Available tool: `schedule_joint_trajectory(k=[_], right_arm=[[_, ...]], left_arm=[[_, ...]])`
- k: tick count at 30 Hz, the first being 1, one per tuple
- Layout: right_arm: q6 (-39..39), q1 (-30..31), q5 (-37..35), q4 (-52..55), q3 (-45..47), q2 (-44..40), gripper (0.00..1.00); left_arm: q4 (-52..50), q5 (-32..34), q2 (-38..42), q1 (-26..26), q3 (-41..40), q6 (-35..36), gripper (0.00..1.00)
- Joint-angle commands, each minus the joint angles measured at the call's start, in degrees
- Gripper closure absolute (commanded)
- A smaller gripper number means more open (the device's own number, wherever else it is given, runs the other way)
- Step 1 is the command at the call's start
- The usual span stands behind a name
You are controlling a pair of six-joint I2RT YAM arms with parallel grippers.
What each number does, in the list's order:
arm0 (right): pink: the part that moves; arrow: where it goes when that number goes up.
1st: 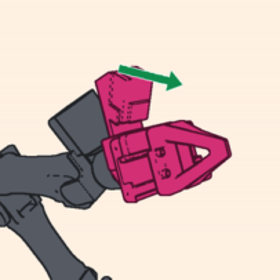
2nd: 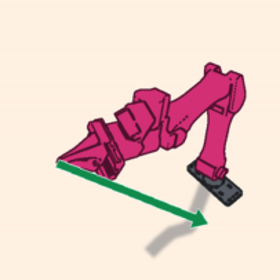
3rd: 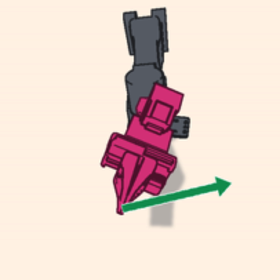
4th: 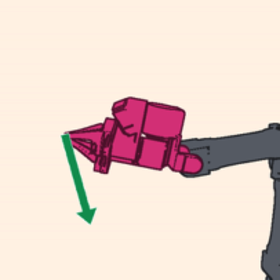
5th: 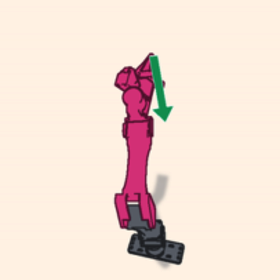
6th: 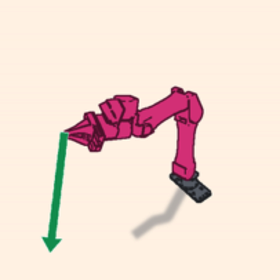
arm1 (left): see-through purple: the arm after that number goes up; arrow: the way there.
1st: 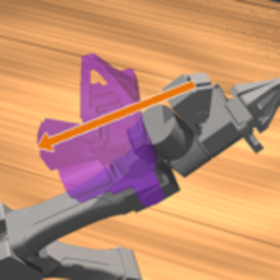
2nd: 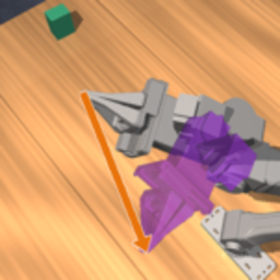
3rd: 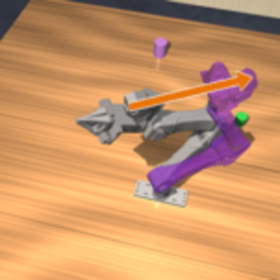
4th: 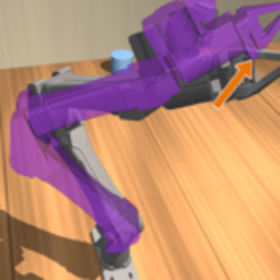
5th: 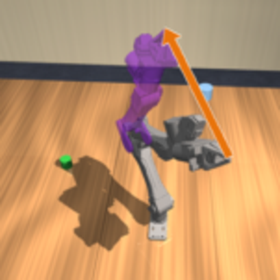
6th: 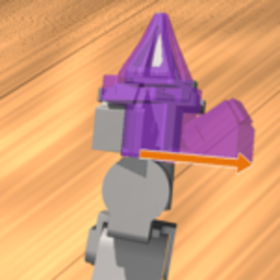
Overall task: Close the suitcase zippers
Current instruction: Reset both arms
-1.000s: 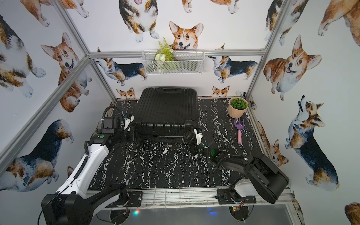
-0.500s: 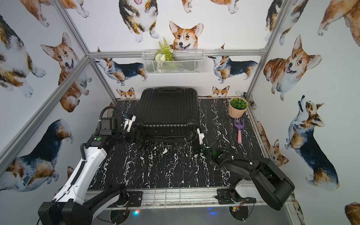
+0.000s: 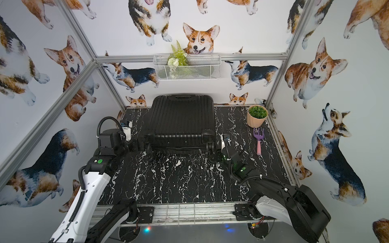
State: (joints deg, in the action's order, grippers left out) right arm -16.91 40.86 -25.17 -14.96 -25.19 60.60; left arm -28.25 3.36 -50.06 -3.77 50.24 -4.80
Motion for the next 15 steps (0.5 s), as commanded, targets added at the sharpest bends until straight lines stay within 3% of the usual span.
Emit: schedule_joint_trajectory(k=[1, 4, 10, 15], right_arm=[[3.49, 0.00, -13.85, 5.36, -0.83, -1.80, 0.48], [3.28, -1.87, -17.99, 7.76, -1.25, -3.55, 0.46], [3.46, -9.24, -18.16, 13.16, -2.61, -4.80, 0.46], [3.99, -16.72, -12.72, 14.93, -2.85, -5.32, 0.45]], left_arm=[[3.82, 14.70, 1.36, 0.11, -3.92, -6.33, 0.00], [4.13, 19.07, 1.42, 0.13, -7.16, -10.39, 0.00], [8.75, 17.58, 0.04, 0.16, -13.81, -12.60, 0.00], [16.31, 16.04, -1.50, 0.11, -19.54, -12.61, 0.00]])
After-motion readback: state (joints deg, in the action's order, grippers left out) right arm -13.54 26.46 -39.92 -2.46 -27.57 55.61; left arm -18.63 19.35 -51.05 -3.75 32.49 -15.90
